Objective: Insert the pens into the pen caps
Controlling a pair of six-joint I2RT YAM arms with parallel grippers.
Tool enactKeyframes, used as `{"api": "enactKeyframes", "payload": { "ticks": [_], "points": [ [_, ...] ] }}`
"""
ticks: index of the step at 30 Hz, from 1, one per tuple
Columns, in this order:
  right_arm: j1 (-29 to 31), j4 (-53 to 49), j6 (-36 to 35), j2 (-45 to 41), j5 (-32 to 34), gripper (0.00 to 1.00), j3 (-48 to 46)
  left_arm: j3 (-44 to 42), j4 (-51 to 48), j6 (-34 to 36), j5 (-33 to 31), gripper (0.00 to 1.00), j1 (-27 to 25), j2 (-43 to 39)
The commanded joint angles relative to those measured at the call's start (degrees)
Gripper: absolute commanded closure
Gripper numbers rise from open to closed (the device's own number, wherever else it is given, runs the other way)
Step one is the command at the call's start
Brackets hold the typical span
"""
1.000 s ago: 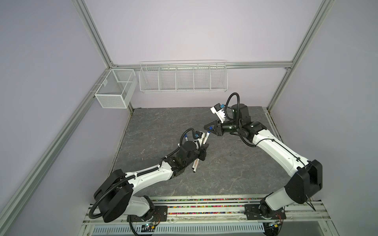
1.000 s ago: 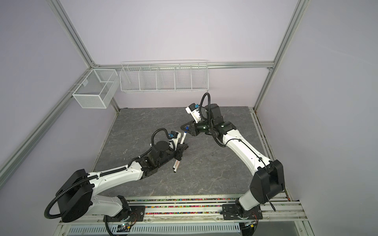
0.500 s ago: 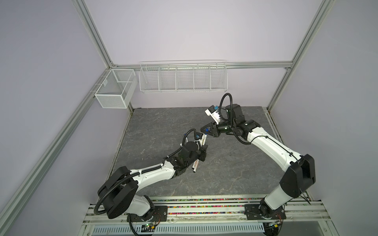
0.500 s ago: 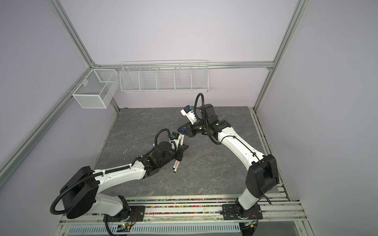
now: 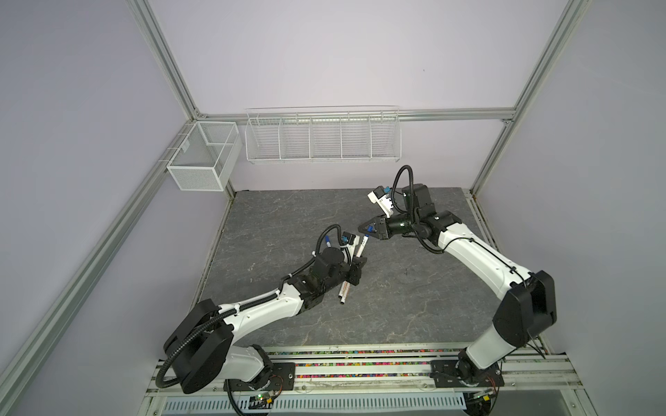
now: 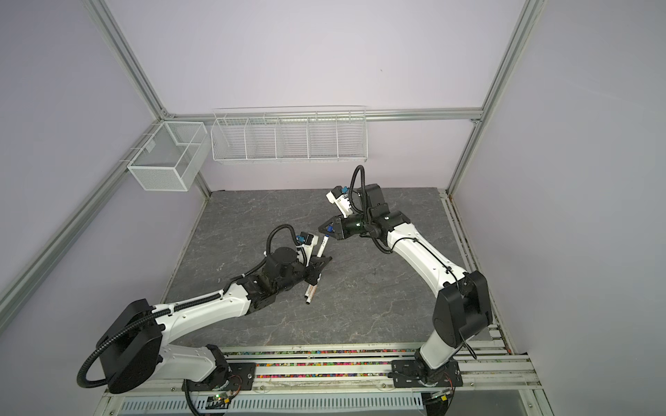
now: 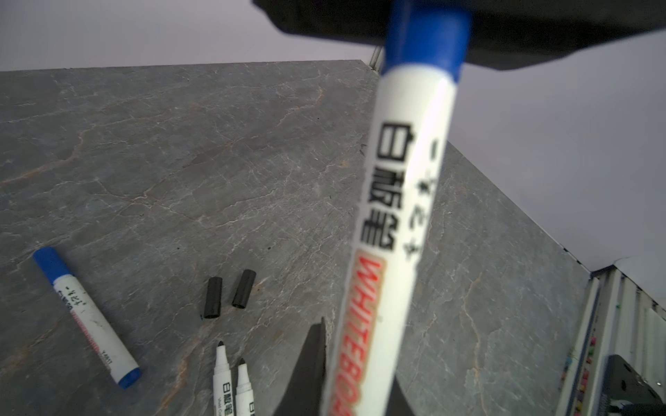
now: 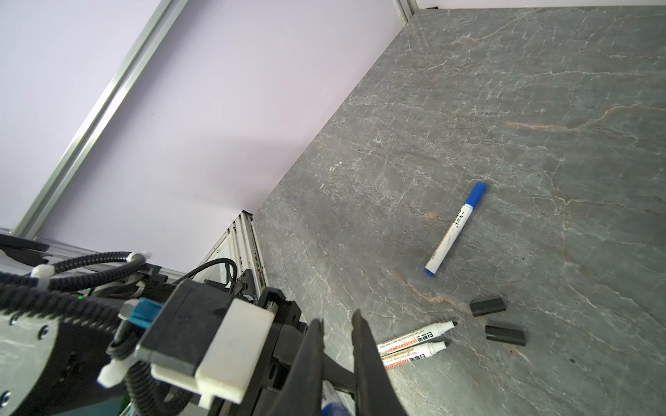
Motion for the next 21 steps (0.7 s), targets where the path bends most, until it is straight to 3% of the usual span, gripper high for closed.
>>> {"api": "enactKeyframes", "payload": {
  "ticks": [1,5,8,15,17,21],
  "points": [
    [2.73,-19.53,0.09,3.67,-3.71,0.93,-4.85,4.84,21.75,-3.88,-2.43,1.0,2.7,-6.94],
    [2.69,-17.3,1.47,3.0,-3.95,0.93,-4.41,3.76,19.7,-4.36,-1.76,1.0,2.68,-6.71],
    [2.19,-11.99,4.87,1.52,-3.73,0.86,-4.12,2.92,16.09,-3.93,0.33,1.0,2.15,-5.17],
    [-0.99,2.49,13.36,-1.16,0.37,0.42,-1.91,-2.56,11.18,0.75,2.56,1.0,-1.61,0.87],
    [-2.35,6.23,15.43,-2.46,3.61,0.34,-2.09,-4.95,13.03,-0.65,2.33,1.0,-1.59,2.29],
    [-5.46,15.45,20.51,-6.25,8.59,0.29,-5.76,-7.41,14.77,-2.86,1.56,1.0,-1.14,4.77]
  ]
}}
